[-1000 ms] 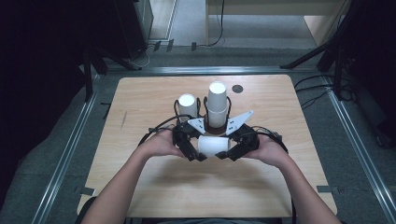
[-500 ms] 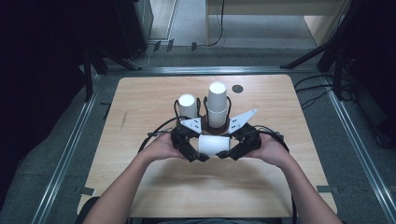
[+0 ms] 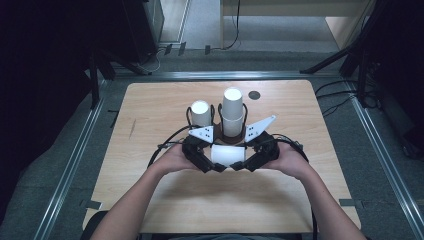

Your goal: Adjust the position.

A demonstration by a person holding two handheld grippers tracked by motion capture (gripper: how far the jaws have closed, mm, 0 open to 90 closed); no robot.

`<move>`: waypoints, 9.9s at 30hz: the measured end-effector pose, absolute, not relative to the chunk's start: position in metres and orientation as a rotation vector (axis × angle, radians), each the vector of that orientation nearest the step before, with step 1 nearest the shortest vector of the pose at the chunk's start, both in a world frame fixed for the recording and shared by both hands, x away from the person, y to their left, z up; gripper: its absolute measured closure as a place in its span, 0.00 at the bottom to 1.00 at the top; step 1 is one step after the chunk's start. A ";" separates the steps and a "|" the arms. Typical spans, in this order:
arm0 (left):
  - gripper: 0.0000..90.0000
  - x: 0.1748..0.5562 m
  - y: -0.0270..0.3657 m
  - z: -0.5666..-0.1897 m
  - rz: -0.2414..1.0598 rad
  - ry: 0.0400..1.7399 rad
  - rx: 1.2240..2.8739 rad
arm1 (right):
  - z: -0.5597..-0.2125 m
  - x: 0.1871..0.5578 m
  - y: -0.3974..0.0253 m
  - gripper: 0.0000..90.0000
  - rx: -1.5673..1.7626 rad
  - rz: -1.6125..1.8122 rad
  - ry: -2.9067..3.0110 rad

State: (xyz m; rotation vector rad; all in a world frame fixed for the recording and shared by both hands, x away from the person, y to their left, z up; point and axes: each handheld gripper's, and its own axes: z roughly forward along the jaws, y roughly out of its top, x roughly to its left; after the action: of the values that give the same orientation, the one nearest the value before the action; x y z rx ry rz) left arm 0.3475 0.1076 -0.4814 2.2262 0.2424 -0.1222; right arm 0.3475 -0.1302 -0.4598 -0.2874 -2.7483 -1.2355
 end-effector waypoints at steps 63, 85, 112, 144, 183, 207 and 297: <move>0.27 0.361 0.095 -0.447 -0.033 0.302 2.670 | -0.470 0.350 -0.128 0.27 -0.360 -1.161 -2.901; 0.27 0.355 0.073 -0.452 -0.084 0.264 2.708 | -0.477 0.346 -0.114 0.31 -0.275 -1.106 -2.914; 0.09 0.356 0.094 -0.461 -0.055 0.289 2.556 | -0.471 0.347 -0.124 0.36 -0.253 -1.150 -2.925; 0.09 0.352 0.121 -0.470 -0.124 0.376 2.286 | -0.469 0.347 -0.130 0.36 -0.263 -1.185 -2.888; 0.27 0.356 0.124 -0.462 -0.159 0.368 2.243 | -0.473 0.349 -0.123 0.25 -0.335 -1.148 -2.828; 0.27 0.358 0.097 -0.428 0.019 0.309 2.588 | -0.473 0.351 -0.122 0.25 -0.354 -1.193 -2.878; 0.27 0.351 0.102 -0.449 -0.078 0.487 2.188 | -0.472 0.349 -0.123 0.28 -0.352 -1.251 -2.810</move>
State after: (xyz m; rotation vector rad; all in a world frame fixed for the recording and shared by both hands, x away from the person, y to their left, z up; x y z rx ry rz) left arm 0.3506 0.1024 -0.4493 2.1879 0.4870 -0.0783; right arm 0.3491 -0.1231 -0.4724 -0.3522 -2.8098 -1.2506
